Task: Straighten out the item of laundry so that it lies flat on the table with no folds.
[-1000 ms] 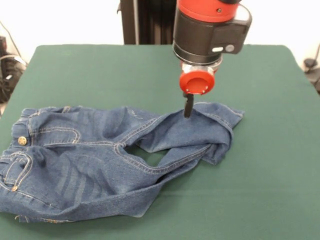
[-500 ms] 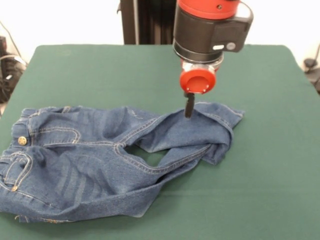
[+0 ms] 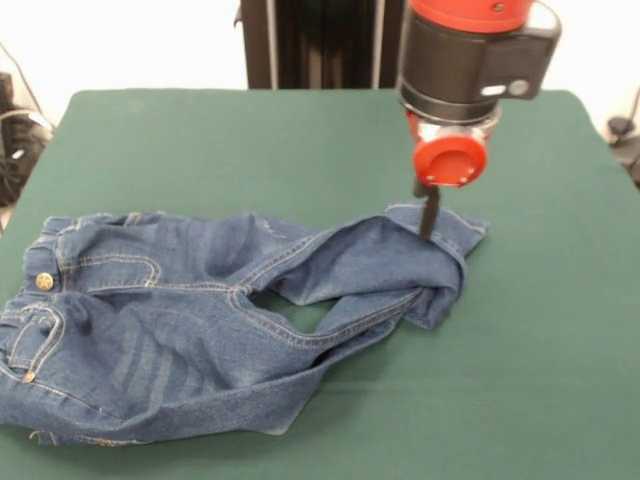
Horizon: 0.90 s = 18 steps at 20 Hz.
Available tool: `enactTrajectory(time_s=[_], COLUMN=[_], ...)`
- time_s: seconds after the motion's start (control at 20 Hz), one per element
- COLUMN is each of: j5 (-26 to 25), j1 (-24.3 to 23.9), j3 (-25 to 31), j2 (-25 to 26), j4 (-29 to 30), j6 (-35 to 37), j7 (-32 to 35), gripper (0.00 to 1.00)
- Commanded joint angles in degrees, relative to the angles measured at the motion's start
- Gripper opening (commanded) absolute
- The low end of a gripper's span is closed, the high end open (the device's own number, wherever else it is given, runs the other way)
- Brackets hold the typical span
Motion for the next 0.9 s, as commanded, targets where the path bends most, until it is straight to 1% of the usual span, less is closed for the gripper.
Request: enactTrajectory(time_s=[0.05, 0.35, 0.5, 0.75, 0.9], j5=[4.3, 5.9, 5.7, 5.5, 5.9], j1=[4.0, 3.5, 2.9, 2.1, 2.1], j3=[5.2, 7.3, 7.3, 8.3, 9.1], j2=[3.7, 1.7, 0.5, -0.2, 0.3], j4=[6.9, 12.7, 14.9, 16.9, 17.3], j6=[-3.8, -7.8, -8.6, -10.4, -12.1], j7=[20.4, 15.5, 12.9, 10.7, 10.9], gripper=[1.0, 1.0, 1.0, 1.0, 1.0])
